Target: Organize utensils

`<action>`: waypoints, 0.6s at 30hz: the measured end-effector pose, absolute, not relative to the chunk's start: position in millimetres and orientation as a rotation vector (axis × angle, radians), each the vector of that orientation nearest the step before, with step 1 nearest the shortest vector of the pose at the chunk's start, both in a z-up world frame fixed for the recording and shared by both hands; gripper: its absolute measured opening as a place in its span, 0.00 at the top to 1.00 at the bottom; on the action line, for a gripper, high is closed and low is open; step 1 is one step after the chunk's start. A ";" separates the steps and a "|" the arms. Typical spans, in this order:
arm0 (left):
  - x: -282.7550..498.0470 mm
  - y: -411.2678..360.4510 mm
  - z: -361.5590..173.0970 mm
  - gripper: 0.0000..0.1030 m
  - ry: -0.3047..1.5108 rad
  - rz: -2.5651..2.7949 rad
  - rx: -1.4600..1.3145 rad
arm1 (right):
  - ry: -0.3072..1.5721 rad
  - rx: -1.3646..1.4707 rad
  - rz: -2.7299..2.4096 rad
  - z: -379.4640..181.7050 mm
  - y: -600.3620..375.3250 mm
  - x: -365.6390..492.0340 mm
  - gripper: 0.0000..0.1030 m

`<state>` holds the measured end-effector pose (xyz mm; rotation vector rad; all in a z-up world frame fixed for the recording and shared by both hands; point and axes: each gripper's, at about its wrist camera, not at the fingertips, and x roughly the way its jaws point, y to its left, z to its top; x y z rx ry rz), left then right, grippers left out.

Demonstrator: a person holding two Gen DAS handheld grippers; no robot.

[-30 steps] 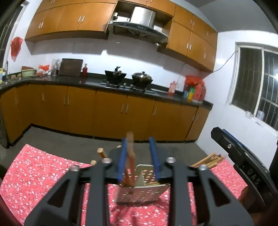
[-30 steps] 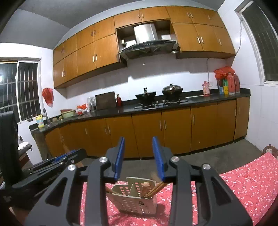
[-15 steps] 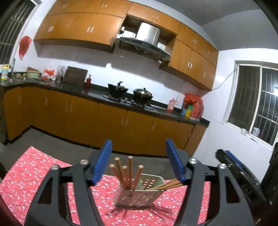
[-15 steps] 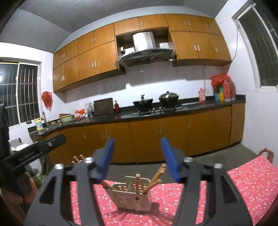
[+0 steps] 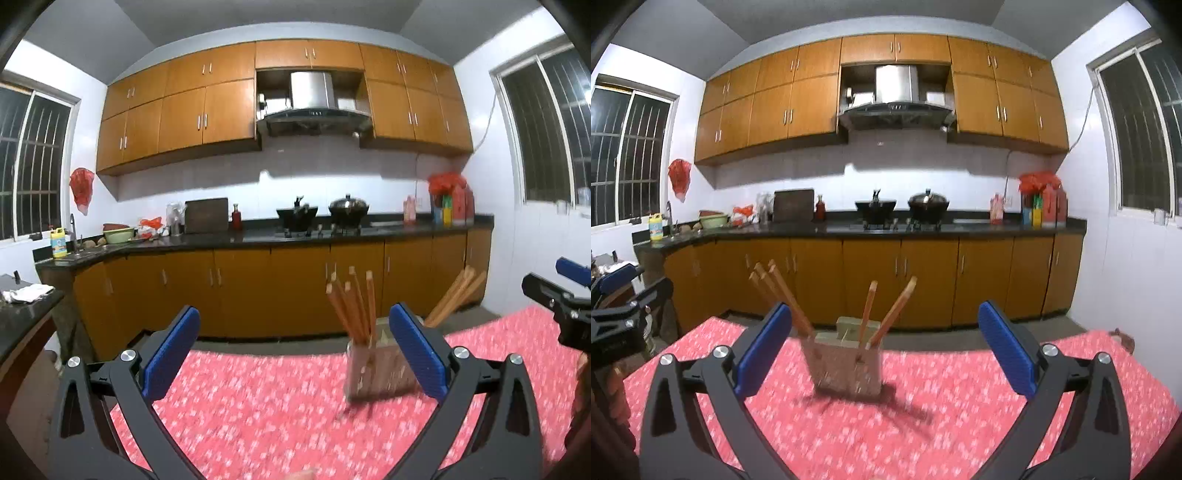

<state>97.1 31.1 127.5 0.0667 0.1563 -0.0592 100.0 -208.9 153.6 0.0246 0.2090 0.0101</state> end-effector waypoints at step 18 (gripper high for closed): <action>44.5 37.5 43.2 0.02 0.299 -0.030 0.030 | 0.331 -0.035 0.012 65.5 -177.3 38.5 0.04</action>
